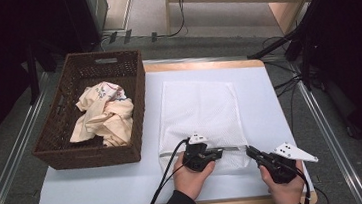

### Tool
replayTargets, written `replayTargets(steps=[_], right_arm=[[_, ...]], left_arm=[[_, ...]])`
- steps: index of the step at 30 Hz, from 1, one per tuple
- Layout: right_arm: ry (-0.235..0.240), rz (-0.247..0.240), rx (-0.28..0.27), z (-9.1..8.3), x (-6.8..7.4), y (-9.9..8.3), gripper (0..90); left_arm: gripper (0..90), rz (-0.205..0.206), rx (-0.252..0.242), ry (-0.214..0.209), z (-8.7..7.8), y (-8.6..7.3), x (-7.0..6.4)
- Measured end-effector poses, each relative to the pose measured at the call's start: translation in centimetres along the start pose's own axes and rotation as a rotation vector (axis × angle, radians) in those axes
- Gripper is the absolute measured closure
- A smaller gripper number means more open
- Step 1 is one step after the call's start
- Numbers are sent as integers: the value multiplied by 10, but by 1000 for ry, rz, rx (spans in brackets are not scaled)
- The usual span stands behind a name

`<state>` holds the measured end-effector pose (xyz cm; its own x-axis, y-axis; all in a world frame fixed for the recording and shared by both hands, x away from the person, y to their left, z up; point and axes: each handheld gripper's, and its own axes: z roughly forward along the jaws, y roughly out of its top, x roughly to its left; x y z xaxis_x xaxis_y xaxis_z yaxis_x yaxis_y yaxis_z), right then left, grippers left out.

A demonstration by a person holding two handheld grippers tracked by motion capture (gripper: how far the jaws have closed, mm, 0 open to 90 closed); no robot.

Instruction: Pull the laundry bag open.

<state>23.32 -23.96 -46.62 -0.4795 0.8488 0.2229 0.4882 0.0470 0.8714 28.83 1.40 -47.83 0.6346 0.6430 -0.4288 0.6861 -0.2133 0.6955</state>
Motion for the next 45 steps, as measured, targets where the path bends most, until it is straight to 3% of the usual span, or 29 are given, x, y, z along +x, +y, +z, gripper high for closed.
replayTargets(steps=[4, 5, 8, 12, 18, 22, 26, 28, 30, 31, 33, 35, 37, 45], right_arm=[[0, -5, 3, 0, 1, 0, 894], [-3, -5, 2, 0, 1, 0, 894], [-31, 16, -18, -5, -4, 2, 894], [-17, 29, -10, -5, -9, 1, 894], [-33, 9, -3, -2, -5, 1, 894], [-38, 14, 10, 1, -6, -2, 894], [-44, 10, 12, 2, -4, -1, 894], [-50, 6, 14, 2, -3, -1, 894], [-46, 10, 14, 3, -3, -1, 894], [-51, 6, 15, 3, -2, -2, 894], [-61, 25, 16, 1, -5, -4, 894], [-36, 36, 23, 2, -5, -5, 894], [-50, 14, 33, 5, -1, -6, 894], [-69, 11, 52, 7, 4, -5, 894]], left_arm=[[872, 1, 0, 6, -2, 1, 0], [872, 9, -1, 43, -3, 0, 1], [872, -42, -16, 33, -9, -3, 12], [872, -4, -16, 63, -17, -4, 11], [872, 7, -29, 77, -25, -8, 14], [871, 84, -3, 113, -28, -13, 9], [871, 64, 8, 83, -29, -14, 12], [871, 86, 23, 80, -31, -13, 13], [872, 95, 26, 87, -33, -14, 13], [872, 111, 33, 110, -36, -16, 14], [871, 67, 14, 88, -45, -19, 24], [871, 95, 15, 112, -49, -20, 23], [871, 118, 17, 139, -50, -23, 21], [871, 101, 9, 129, -53, -25, 22]])
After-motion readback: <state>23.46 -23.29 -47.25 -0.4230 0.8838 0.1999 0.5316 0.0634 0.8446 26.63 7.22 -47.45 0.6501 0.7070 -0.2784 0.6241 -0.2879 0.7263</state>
